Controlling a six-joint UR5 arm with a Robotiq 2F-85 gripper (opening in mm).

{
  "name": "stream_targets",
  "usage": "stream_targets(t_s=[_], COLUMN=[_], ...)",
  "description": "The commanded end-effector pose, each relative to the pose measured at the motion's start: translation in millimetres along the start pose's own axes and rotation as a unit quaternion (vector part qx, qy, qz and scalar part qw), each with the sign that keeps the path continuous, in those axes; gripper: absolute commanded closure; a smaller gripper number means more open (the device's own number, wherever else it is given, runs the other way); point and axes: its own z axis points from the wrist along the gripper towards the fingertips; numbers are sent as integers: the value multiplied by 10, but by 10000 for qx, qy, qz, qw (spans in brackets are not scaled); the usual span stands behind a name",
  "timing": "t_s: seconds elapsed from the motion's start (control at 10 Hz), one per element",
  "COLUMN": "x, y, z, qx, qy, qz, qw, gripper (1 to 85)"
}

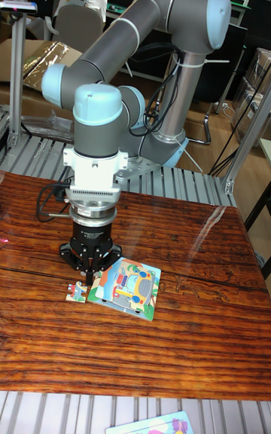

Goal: Assemble one piece of a puzzle

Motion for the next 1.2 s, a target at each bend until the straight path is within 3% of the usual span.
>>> stream_targets(t_s=[0.0,0.6,1.0,1.1], x=[62,96,353,365], y=[-4,-29,-110,-125], z=[15,64,51,49], qx=[-33,44,198,228], qy=[-30,-31,464,489], qz=[-3,-98,-64,-43], qw=[10000,9999,9987,9985], gripper=[843,843,843,843])
